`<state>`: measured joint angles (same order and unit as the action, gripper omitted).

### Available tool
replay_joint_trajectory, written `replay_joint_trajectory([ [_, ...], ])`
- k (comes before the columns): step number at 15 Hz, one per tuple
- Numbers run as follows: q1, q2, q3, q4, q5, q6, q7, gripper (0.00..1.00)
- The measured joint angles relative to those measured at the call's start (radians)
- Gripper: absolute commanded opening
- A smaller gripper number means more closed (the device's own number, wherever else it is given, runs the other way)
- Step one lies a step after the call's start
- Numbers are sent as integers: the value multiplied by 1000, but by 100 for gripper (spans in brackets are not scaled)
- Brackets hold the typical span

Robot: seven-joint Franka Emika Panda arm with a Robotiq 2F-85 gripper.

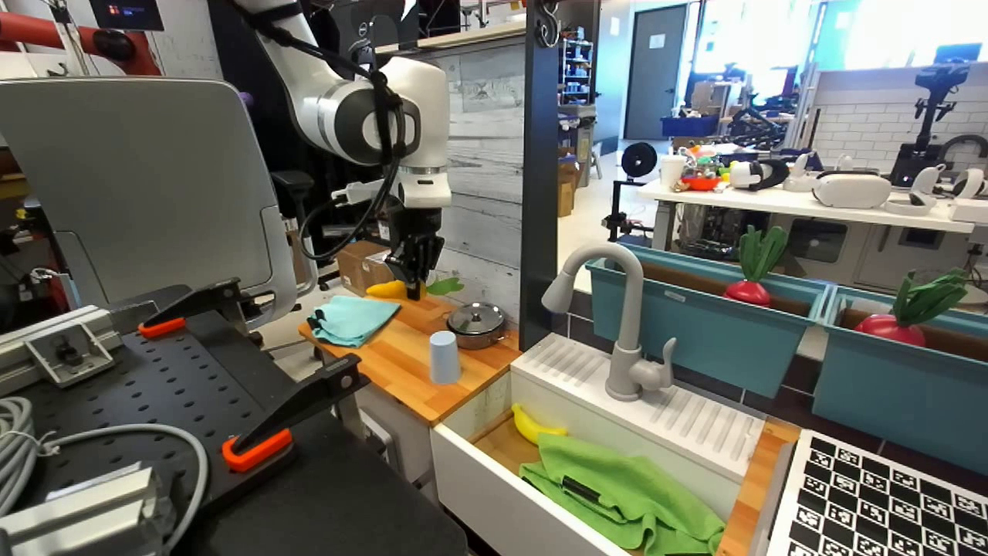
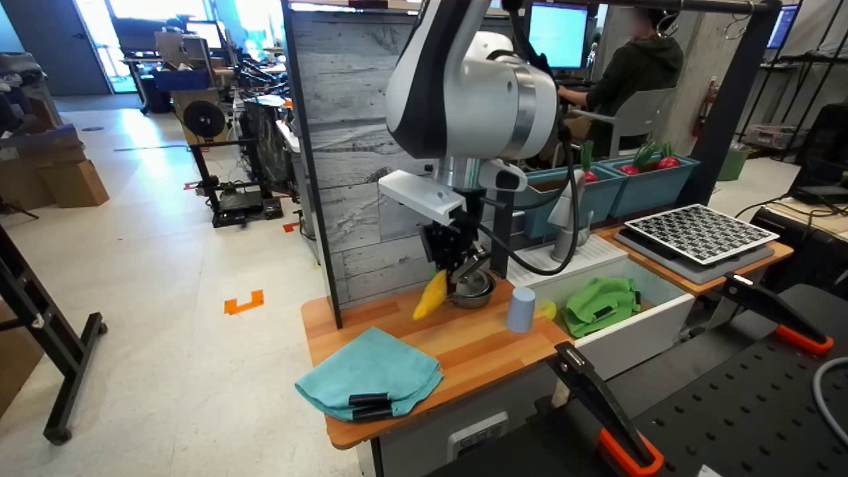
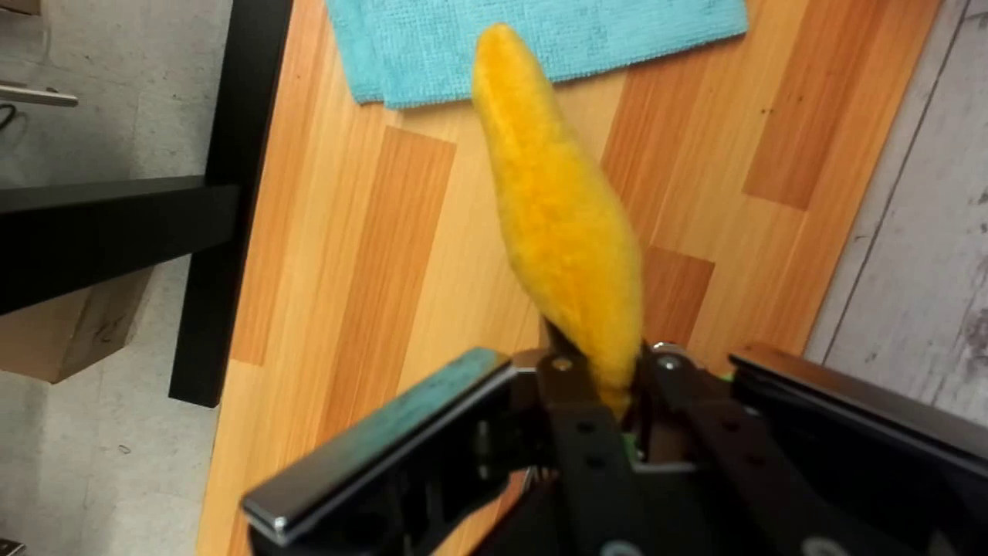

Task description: Move the carrot plush toy

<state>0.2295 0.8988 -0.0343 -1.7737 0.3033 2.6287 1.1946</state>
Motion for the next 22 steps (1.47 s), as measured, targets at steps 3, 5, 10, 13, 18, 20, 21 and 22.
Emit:
replay_joint_trajectory([
  [3, 12, 31, -5, 36, -2, 0, 46, 3],
  [5, 20, 51, -5, 62, -3, -5, 68, 3],
  [10, 34, 102, -5, 136, -6, -12, 110, 3],
  [13, 42, 135, -7, 181, -9, -15, 129, 3],
  [18, 46, 198, -15, 252, -50, -27, 167, 3],
  [20, 46, 220, -16, 278, -68, -51, 172, 3],
  [21, 46, 230, -16, 290, -80, -61, 175, 33],
  [22, 46, 239, -16, 301, -88, -69, 177, 38],
])
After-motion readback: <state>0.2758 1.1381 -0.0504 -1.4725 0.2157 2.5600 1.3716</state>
